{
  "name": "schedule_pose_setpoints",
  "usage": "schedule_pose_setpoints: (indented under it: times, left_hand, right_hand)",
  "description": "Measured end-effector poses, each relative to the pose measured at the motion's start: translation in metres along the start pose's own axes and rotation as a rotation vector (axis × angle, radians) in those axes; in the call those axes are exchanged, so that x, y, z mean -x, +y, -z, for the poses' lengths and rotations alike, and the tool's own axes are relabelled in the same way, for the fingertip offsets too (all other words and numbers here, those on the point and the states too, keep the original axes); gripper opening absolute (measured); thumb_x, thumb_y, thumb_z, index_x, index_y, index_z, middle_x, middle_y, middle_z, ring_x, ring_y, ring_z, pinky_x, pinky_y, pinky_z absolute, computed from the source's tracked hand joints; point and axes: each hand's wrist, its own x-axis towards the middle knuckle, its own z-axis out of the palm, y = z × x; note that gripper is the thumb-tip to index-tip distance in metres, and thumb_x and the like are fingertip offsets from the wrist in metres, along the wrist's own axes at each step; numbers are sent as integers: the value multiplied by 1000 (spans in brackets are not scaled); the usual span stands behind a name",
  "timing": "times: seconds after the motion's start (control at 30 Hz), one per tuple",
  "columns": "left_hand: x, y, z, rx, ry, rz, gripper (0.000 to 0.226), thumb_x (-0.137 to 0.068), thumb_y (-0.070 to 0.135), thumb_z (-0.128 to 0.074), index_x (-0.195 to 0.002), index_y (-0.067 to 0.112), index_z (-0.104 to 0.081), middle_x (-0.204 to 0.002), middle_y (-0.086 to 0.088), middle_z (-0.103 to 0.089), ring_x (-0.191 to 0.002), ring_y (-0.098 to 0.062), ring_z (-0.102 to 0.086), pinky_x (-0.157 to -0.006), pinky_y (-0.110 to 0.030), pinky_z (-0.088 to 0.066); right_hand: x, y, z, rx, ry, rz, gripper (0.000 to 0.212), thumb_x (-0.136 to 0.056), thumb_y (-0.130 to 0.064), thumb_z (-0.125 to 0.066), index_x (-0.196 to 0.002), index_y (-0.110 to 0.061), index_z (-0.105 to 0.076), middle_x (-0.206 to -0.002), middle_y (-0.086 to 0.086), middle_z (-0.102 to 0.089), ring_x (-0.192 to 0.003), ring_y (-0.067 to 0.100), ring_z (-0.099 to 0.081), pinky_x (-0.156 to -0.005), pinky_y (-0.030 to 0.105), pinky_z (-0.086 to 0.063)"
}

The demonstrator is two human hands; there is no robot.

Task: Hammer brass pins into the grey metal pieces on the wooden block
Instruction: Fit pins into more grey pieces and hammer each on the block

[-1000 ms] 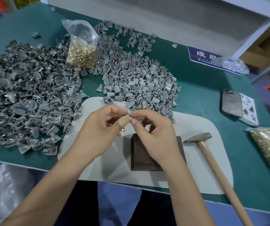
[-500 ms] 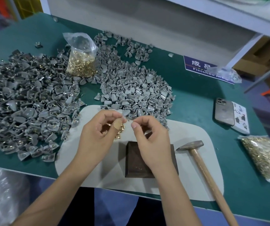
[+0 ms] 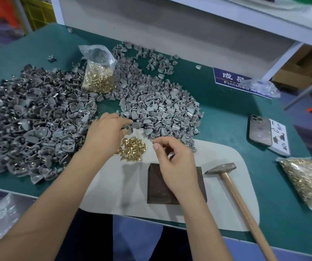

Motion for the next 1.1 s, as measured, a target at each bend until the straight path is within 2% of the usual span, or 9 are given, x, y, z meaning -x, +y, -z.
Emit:
schedule_pose_setpoints:
  times: [0.2,0.4,0.53,0.63,0.8,0.87,0.93,1.0,1.1]
  left_hand:
    - [1,3,3,98,-7,40,40,-97,3,-56,-134,17,-63,-99,-2,-47,-98,-28,-55,-82,-40,-48]
    - [2,6,0,208,-93,65,25,-98,7,-59,-120,16,-67,-110,-6,-53,-104,-26,-55,-88,-39,-48]
    - [-1,8,-3,186,-101,65,15,-98,17,-63,-113,18,-66,-112,-5,-61,-99,-20,-57,-75,-31,-41]
    - [-5,9,-2,170,-97,103,11,-98,16,-62,-106,24,-64,-106,-4,-62,-81,-19,-61,-67,-36,-49]
    - [-5,10,0,231,-57,67,25,-97,11,-63,-120,21,-65,-118,-2,-65,-98,-22,-63,-86,-40,-54]
    - [2,11,3,285,50,49,31,-95,9,-66,-124,19,-65,-116,-3,-64,-102,-19,-62,-92,-38,-52]
    - [14,14,7,358,145,37,31,-92,11,-71,-122,21,-69,-111,3,-65,-99,-12,-62,-89,-30,-54]
    - [30,21,9,549,139,74,25,-91,15,-73,-114,26,-73,-107,13,-69,-94,2,-65,-83,-18,-55]
    - [50,31,9,864,71,145,17,-89,11,-75,-100,23,-78,-94,13,-77,-90,1,-71,-85,-23,-57]
  right_hand:
    - [2,-1,2,-9,5,-9,13,-97,-18,-66,-102,-27,-74,-98,-18,-72,-97,5,-66,-85,28,-53]
    - [2,-1,2,-13,3,-6,13,-97,-17,-67,-102,-26,-74,-97,-18,-72,-97,7,-66,-84,27,-52]
    - [2,-1,1,-11,5,-7,13,-97,-18,-67,-102,-26,-74,-96,-19,-72,-96,6,-66,-83,27,-52]
    - [2,-1,1,-9,4,-8,12,-97,-18,-67,-102,-26,-75,-96,-18,-72,-97,6,-66,-83,27,-52]
    - [2,0,1,-5,2,-7,13,-97,-17,-67,-103,-26,-75,-98,-18,-72,-98,6,-66,-84,27,-53]
    - [1,0,1,-21,5,-3,13,-97,-17,-67,-102,-27,-75,-96,-17,-72,-97,8,-66,-82,25,-51]
    - [1,-2,2,-63,9,3,13,-97,-17,-68,-100,-28,-75,-94,-15,-72,-96,10,-67,-82,24,-51]
    - [0,-3,2,-108,27,5,14,-96,-16,-69,-99,-28,-76,-91,-12,-72,-94,13,-67,-83,25,-51]
    - [0,-4,3,-125,56,-7,16,-97,-16,-69,-97,-30,-75,-88,-15,-72,-90,8,-67,-79,18,-50]
